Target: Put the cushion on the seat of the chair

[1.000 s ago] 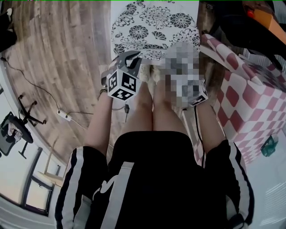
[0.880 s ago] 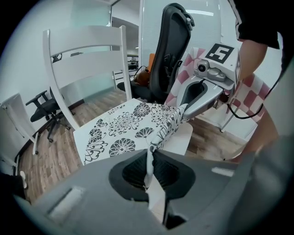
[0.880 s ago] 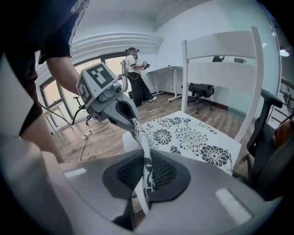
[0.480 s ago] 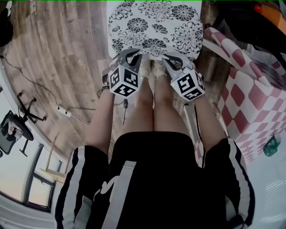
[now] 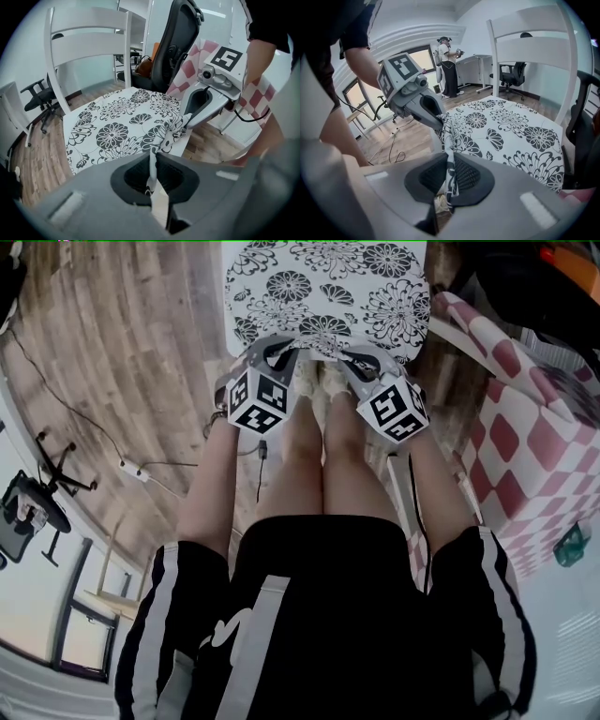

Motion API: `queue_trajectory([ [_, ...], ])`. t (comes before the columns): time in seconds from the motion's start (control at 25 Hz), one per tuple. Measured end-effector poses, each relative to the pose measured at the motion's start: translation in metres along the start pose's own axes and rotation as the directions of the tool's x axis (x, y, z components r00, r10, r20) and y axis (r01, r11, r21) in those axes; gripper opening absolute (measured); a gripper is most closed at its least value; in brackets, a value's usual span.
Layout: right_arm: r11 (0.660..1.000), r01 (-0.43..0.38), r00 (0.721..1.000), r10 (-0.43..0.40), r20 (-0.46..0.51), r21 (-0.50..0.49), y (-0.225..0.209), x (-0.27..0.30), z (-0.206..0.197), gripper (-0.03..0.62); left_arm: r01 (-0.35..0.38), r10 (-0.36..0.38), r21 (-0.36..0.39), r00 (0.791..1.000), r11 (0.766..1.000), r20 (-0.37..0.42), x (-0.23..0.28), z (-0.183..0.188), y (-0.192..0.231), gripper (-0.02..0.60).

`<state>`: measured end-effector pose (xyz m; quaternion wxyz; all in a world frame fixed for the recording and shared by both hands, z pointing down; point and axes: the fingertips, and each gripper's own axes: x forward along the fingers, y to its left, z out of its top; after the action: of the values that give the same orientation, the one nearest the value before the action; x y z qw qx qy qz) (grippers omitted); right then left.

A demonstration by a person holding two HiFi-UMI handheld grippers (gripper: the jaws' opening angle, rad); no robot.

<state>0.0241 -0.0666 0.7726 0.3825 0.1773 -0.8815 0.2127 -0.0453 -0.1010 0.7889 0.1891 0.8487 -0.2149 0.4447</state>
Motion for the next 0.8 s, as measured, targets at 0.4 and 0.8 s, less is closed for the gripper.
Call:
queue_trajectory([
  [0.4, 0.998, -0.038, 0.999, 0.038, -0.010, 0.053, 0.020, -0.010, -0.009, 0.070, 0.089, -0.088, 0.007, 0.993, 0.996, -0.077, -0.006, -0.026, -0.029, 0.123],
  [0.8, 0.988, -0.112, 0.990, 0.120, -0.079, 0.103, 0.049, -0.009, -0.031, 0.154, 0.190, -0.193, -0.032, 0.973, 0.981, -0.127, -0.005, -0.052, -0.065, 0.246],
])
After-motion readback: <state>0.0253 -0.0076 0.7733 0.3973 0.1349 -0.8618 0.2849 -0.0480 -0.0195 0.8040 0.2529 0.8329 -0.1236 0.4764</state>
